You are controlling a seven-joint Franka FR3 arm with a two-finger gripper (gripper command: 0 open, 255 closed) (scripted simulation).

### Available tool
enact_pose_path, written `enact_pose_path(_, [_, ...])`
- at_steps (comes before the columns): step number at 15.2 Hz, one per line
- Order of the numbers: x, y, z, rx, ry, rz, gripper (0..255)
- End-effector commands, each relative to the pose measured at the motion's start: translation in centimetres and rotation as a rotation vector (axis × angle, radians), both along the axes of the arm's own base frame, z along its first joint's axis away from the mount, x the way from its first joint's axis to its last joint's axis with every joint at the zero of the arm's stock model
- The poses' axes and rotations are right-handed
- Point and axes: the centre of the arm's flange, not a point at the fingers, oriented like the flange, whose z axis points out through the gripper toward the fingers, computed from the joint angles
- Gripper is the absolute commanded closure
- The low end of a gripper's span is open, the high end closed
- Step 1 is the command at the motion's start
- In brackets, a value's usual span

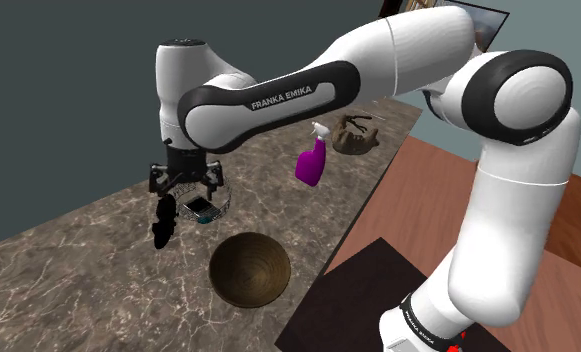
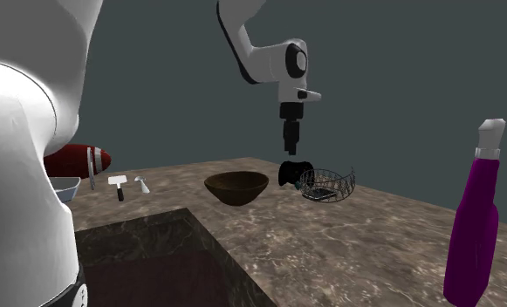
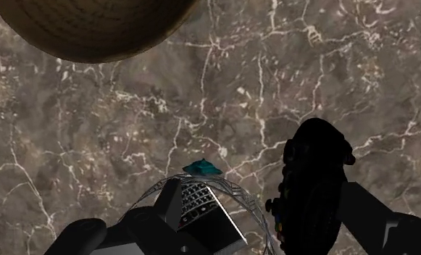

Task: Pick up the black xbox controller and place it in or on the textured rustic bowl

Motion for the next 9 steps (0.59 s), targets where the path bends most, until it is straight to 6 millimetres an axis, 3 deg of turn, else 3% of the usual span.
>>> enact_pose_path(1, [1.5, 1.9, -1.3, -0.003, 0.001, -0.016, 0])
enact_pose_path(4, [3.6, 4.6, -3.3, -0.006, 0.004, -0.036, 0])
enact_pose_path(9, [3.7, 4.8, -5.5, -0.006, 0.005, -0.037, 0])
